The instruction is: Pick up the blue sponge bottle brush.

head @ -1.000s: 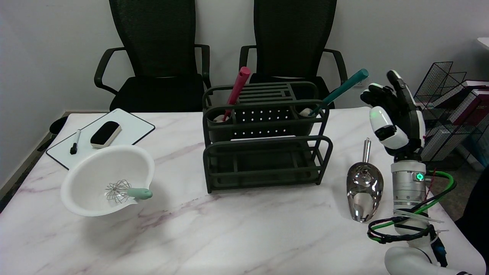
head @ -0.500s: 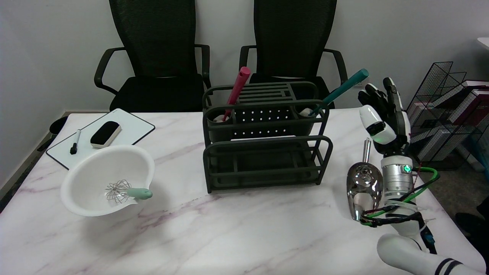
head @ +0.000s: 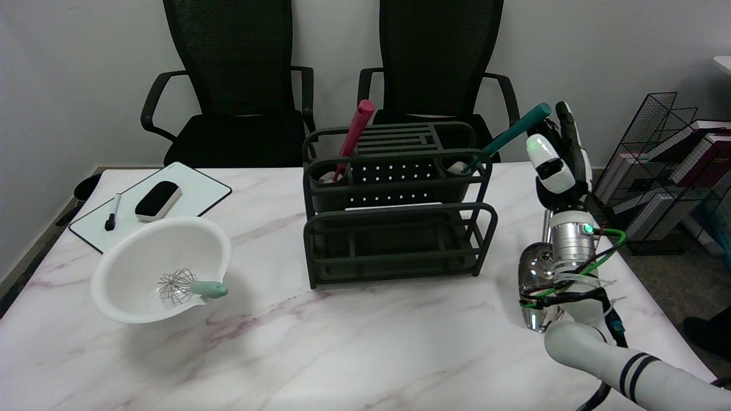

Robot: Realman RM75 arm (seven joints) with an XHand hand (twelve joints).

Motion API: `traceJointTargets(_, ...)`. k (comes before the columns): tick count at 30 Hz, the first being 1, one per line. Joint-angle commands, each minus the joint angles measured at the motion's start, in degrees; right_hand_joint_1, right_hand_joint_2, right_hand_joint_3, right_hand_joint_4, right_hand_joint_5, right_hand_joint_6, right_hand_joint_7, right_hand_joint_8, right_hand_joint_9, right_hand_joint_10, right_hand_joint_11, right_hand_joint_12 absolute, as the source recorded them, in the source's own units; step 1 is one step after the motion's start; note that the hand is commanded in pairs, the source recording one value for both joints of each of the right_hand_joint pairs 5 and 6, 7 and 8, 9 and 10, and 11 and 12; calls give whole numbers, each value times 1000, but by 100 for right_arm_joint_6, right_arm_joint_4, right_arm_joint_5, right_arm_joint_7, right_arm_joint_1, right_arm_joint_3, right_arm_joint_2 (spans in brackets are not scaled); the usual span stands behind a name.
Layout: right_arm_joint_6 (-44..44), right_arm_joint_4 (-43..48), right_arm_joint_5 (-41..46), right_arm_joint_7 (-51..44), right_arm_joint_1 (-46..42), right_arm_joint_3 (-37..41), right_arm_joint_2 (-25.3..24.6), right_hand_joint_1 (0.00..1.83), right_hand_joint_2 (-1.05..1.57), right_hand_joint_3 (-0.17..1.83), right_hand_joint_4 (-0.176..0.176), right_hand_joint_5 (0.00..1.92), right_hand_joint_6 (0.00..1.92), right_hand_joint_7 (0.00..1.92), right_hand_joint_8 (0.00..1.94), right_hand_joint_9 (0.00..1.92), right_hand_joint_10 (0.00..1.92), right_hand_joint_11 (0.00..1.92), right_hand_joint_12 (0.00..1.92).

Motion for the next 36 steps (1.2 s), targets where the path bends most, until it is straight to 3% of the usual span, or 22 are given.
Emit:
traceJointTargets(1, -289, -142, 48, 394, 730, -328, -36, 1041, 146, 1222, 0, 13, 13, 357, 357, 297, 297, 0, 0)
traceJointTargets(22, -740, 245, -233, 346, 935, -336, -36, 1063, 238, 1166, 0, 0, 0, 306, 306, 210, 210, 0, 0)
traceJointTargets(28, -969, 266, -256, 346, 962, -321, -36, 1094, 346, 1108, 0, 0, 0, 308, 308, 237, 237, 1, 1)
traceJointTargets(29, -994, 255, -251, 346, 962, -320, -36, 1098, 369, 1100, 0, 22, 22, 320, 320, 273, 273, 71, 71)
traceJointTargets(30, -1031, 251, -248, 346, 962, -320, -36, 1100, 408, 1092, 0, 141, 141, 342, 342, 329, 329, 201, 201)
traceJointTargets(32, -1079, 252, -238, 346, 970, -325, -36, 1102, 520, 1058, 0, 640, 640, 482, 482, 488, 488, 424, 424)
traceJointTargets(36, -1144, 292, -224, 346, 977, -320, -44, 1095, 606, 1027, 0, 913, 913, 899, 899, 785, 785, 831, 831)
